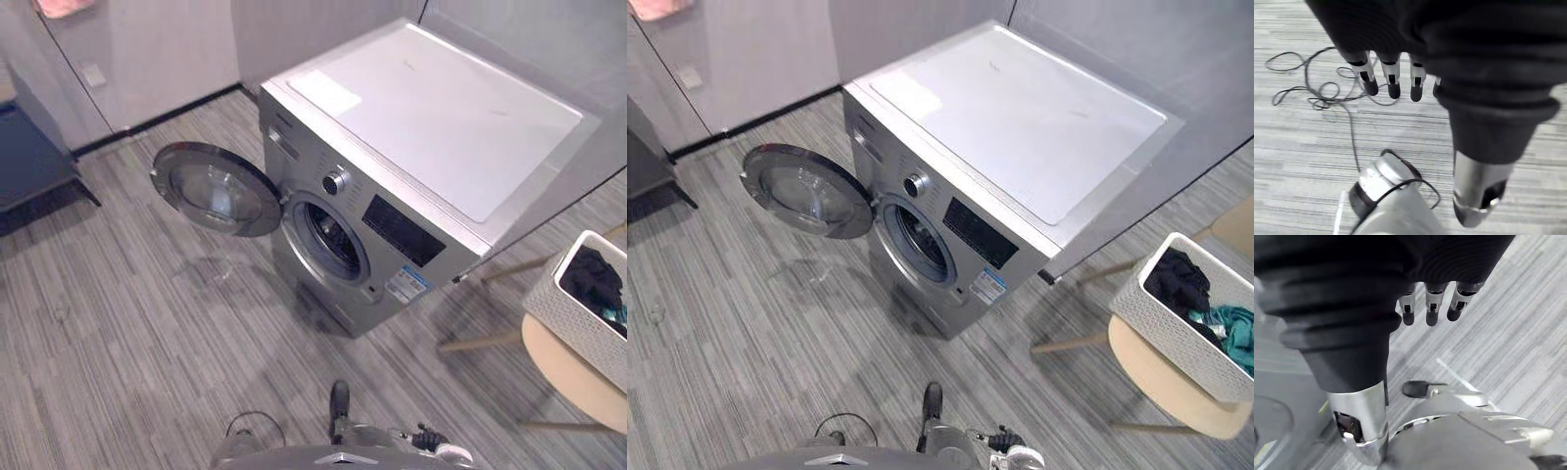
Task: Pick up the laundry basket with both hands and put the clothes into the washing machine.
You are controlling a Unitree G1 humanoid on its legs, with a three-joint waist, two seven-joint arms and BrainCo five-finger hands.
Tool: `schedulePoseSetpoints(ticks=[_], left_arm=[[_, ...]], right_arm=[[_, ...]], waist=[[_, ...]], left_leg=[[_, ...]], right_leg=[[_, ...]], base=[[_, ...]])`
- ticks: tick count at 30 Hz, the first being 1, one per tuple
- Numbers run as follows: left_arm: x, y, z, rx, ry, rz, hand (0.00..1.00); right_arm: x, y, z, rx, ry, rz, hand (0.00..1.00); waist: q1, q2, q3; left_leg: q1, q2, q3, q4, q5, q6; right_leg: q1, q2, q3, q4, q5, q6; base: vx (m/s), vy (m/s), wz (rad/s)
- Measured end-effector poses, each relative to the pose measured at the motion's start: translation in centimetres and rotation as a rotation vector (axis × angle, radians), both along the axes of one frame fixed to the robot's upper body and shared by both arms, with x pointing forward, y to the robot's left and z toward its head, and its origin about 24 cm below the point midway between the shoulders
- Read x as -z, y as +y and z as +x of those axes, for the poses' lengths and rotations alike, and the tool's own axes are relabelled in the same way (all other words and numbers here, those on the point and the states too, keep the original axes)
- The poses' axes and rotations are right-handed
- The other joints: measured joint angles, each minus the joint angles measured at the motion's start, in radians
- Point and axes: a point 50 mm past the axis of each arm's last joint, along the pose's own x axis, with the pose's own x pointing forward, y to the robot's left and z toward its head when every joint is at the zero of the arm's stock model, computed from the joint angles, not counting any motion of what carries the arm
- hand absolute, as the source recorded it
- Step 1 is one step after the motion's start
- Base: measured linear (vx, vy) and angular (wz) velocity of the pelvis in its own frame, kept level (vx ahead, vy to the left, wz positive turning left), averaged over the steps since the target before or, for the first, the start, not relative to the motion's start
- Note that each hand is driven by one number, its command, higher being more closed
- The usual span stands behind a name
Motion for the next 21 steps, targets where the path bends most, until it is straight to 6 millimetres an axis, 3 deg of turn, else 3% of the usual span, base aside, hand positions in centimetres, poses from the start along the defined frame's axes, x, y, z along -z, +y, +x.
schedulePoseSetpoints(ticks=[3,6,10,15,18,19,20,21], left_arm=[[-0.1,0.1,-0.8,0.017,0.027,-0.005,0.0],[-0.1,0.5,0.0,0.099,0.012,-0.004,0.0],[-0.1,1.5,3.5,0.269,-0.053,0.019,0.0],[-1.5,2.8,12.1,0.435,-0.27,0.114,0.0],[-2.3,4.6,13.9,0.414,-0.307,0.175,0.0],[-2.5,5.0,14.1,0.401,-0.311,0.191,0.0],[-2.7,5.6,14.2,0.353,-0.318,0.209,0.0],[-2.6,5.3,14.0,0.349,-0.318,0.205,0.0]], right_arm=[[0.3,0.3,-0.7,0.028,0.036,0.002,0.0],[0.4,0.4,-1.0,0.053,0.047,0.007,0.0],[0.4,0.4,-1.0,0.066,0.048,0.001,0.0],[0.4,0.4,-1.1,0.081,0.042,-0.007,0.0],[0.2,0.7,-0.5,0.11,-0.002,0.0,0.0],[0.2,0.8,-0.5,0.112,-0.006,0.002,0.0],[0.3,1.1,-0.7,0.116,-0.007,0.009,0.0],[0.3,0.9,-0.6,0.115,-0.003,0.006,0.0]], waist=[[0.0,-0.013,-0.032],[-0.004,-0.014,-0.055],[-0.019,-0.013,-0.058],[-0.053,-0.029,-0.05],[-0.071,-0.038,-0.041],[-0.078,-0.055,-0.032],[-0.097,-0.045,-0.034],[-0.1,0.033,-0.02]], left_leg=[[0.018,-0.017,0.003,-0.01,0.008,0.013],[0.038,-0.03,0.013,-0.033,0.019,0.021],[0.057,-0.037,0.046,-0.035,0.02,0.019],[0.063,-0.042,0.118,-0.033,0.017,0.014],[0.066,-0.053,0.22,-0.03,0.011,0.012],[0.067,-0.053,0.237,-0.028,0.01,0.014],[0.066,-0.043,0.263,-0.015,0.014,0.02],[0.061,0.059,0.312,0.011,0.024,0.02]], right_leg=[[0.013,-0.016,0.005,-0.002,0.0,0.007],[0.016,-0.026,0.015,-0.002,0.003,0.013],[0.015,-0.024,0.047,0.0,0.005,0.02],[-0.021,-0.009,0.117,0.0,0.021,0.015],[-0.078,0.015,0.172,0.0,0.039,-0.008],[-0.085,0.016,0.155,0.0,0.023,-0.023],[-0.088,0.025,0.104,0.001,-0.052,-0.05],[-0.113,0.069,-0.014,0.095,-0.18,-0.069]], base=[[-0.06,0.046,0.03],[-0.05,0.013,-0.09],[-0.05,-0.008,-0.26],[-0.04,-0.015,-0.38],[-0.01,-0.008,-1.01],[0.0,-0.017,-1.0],[0.03,-0.049,-1.1],[0.07,-0.04,-1.11]])
